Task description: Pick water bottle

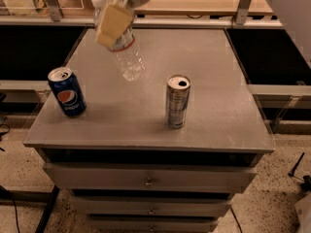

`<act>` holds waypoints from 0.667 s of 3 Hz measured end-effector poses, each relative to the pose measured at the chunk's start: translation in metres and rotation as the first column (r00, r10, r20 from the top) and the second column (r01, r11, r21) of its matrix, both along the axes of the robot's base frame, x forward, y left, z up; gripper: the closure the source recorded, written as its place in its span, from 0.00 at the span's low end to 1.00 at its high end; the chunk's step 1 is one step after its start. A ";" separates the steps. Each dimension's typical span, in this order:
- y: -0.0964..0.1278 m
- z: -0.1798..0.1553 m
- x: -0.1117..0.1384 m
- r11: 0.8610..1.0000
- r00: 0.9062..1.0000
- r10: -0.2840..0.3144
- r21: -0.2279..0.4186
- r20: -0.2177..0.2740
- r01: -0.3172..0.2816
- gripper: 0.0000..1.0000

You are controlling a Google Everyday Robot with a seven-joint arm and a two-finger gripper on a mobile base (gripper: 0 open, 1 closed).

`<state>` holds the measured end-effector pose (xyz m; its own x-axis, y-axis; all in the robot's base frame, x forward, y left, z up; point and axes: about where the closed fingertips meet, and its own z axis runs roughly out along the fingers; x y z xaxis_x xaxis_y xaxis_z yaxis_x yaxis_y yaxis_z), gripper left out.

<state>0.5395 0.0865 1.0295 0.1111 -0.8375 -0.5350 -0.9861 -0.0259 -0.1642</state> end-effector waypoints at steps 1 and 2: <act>0.002 0.036 0.003 1.000 0.999 0.007 0.029 0.051 -0.008 1.00; 0.002 0.037 0.003 0.999 0.999 0.004 0.033 0.054 -0.006 1.00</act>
Offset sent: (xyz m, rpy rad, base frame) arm 0.0022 0.0023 0.0337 0.0238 -0.0471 0.0091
